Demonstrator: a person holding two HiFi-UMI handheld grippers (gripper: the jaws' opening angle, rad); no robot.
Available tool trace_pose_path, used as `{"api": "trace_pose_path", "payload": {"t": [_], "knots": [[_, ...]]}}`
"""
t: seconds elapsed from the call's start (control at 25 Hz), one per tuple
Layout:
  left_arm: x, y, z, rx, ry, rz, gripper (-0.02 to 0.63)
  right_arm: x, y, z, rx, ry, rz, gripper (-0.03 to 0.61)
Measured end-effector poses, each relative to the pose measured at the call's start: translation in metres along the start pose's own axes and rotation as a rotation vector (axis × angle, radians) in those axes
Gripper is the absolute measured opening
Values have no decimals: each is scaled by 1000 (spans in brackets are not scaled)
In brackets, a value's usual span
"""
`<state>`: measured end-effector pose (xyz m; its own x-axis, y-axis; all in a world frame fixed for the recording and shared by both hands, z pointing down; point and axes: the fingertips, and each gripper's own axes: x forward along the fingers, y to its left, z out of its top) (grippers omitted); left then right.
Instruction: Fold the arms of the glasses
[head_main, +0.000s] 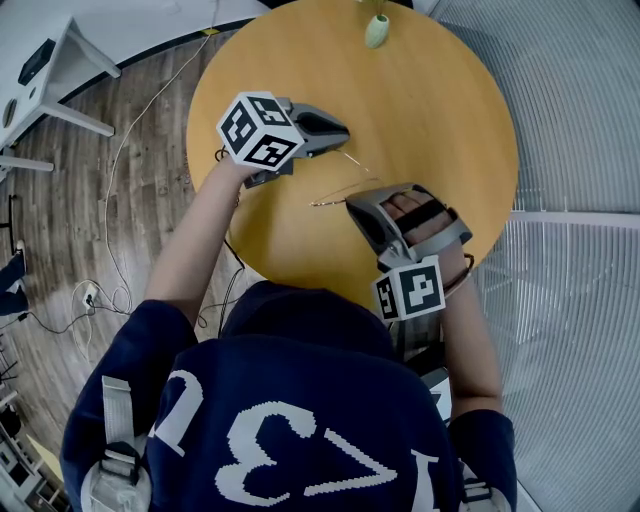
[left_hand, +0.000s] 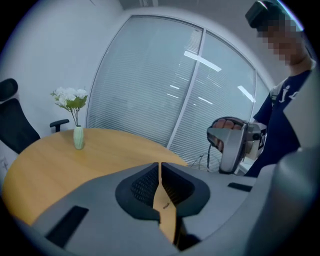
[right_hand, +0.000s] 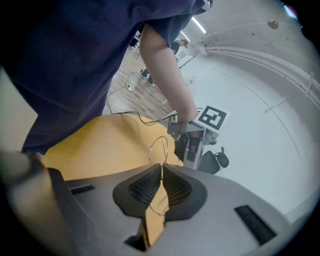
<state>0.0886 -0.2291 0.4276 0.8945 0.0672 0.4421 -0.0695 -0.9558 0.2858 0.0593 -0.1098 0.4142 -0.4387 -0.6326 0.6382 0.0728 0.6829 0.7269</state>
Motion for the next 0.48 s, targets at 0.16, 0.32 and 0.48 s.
{"api": "trace_pose_path", "payload": {"t": [0.16,0.32,0.48], "knots": [[0,-20,-10,-26,23,-79,29,3,-1,-13,33,34,-10,35],[6,-42,-18,-23,49,-130,28,7,-5,-22,72,53,-28,35],[9,-58,-20,-29,38,-157,29,10,-10,-24,108,63,-47,34]]}}
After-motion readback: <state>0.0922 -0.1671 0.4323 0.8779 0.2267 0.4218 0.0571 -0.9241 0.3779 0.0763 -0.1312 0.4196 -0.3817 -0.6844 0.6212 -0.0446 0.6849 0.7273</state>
